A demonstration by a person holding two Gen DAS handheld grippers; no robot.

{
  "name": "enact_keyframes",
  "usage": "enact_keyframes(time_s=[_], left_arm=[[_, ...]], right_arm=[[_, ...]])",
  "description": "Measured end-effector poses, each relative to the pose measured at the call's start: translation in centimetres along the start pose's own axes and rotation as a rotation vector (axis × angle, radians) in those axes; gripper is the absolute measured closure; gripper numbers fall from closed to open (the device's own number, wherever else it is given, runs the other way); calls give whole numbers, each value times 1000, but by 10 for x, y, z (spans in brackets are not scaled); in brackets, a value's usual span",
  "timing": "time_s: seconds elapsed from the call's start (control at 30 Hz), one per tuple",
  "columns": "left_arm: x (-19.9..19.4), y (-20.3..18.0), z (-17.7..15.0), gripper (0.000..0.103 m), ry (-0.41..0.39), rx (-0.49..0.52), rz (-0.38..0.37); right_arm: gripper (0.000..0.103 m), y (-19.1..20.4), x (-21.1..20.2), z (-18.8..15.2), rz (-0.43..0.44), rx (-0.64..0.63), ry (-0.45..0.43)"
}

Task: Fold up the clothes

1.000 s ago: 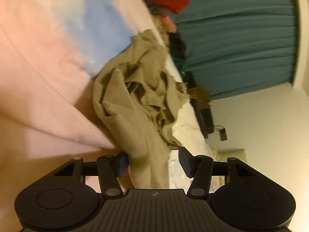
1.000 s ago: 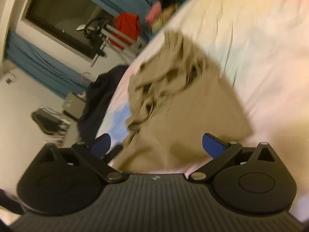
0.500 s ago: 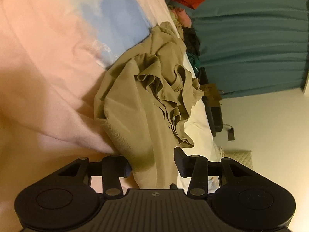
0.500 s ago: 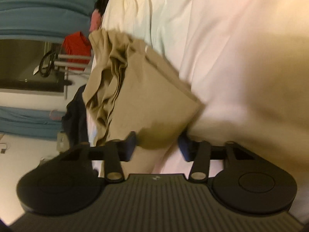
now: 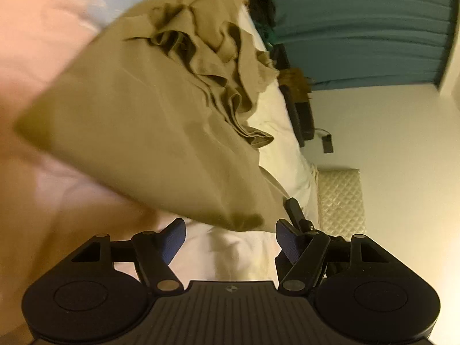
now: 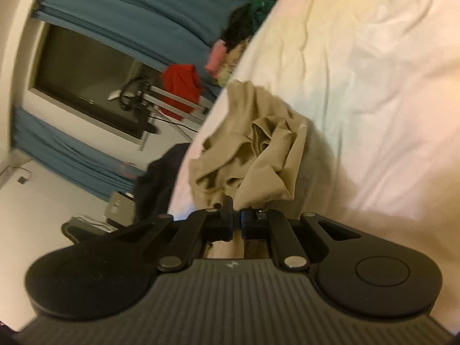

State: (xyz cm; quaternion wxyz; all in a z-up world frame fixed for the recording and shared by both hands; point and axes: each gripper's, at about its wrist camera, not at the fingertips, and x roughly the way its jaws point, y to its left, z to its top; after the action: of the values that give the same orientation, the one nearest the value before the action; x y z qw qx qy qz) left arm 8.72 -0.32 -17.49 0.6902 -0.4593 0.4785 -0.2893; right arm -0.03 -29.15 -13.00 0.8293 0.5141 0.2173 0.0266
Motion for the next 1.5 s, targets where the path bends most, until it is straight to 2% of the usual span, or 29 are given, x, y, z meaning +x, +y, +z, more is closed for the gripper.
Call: enact_keyframes(time_s=[0.1, 0.17, 0.3, 0.33, 0.37, 0.4, 0.63, 0.87, 0.97, 1.07, 1.2, 1.23, 1.3, 1.4, 1.5], left_arm=[[0, 7, 7, 38, -59, -59, -2], [-8, 8, 7, 39, -99, -64, 4], [-23, 4, 6, 56, -164, -51, 18], [-27, 3, 5, 62, -180, -47, 21], [-31, 2, 5, 74, -196, -44, 25], [-35, 1, 5, 78, -212, -41, 28], [-62, -5, 2, 83, -325, -18, 52], [-90, -3, -14, 82, -323, -28, -67], [-93, -5, -12, 74, -328, -12, -71], [-86, -3, -8, 59, -313, -13, -6], [-75, 4, -3, 59, -290, -31, 89], [-73, 10, -2, 59, -289, -57, 105], [-69, 21, 0, 82, -289, -103, 132], [-70, 31, 3, 92, -304, -120, 127], [-80, 15, -2, 95, -355, -40, 141]], right_arm=[[95, -6, -8, 2, 7, 19, -10], [95, -6, -8, 1, 6, 25, -14], [95, -2, -6, -4, 2, 3, -19], [95, -1, -5, -5, -2, -9, -24], [95, -2, -5, -5, -7, -8, -27], [95, -3, -5, -5, -12, -6, -30], [95, -1, -10, -4, -2, -21, -59], [95, 15, -25, -4, 62, -67, -100], [95, 15, -27, -6, 61, -75, -100], [96, 11, -23, -7, 36, -68, -81], [96, 5, -20, -9, 1, -73, -72], [96, 4, -20, -9, -4, -69, -73], [96, 0, -20, -9, -12, -63, -75], [96, -3, -21, -11, -32, -65, -76], [96, 2, -25, -12, -37, -72, -75]])
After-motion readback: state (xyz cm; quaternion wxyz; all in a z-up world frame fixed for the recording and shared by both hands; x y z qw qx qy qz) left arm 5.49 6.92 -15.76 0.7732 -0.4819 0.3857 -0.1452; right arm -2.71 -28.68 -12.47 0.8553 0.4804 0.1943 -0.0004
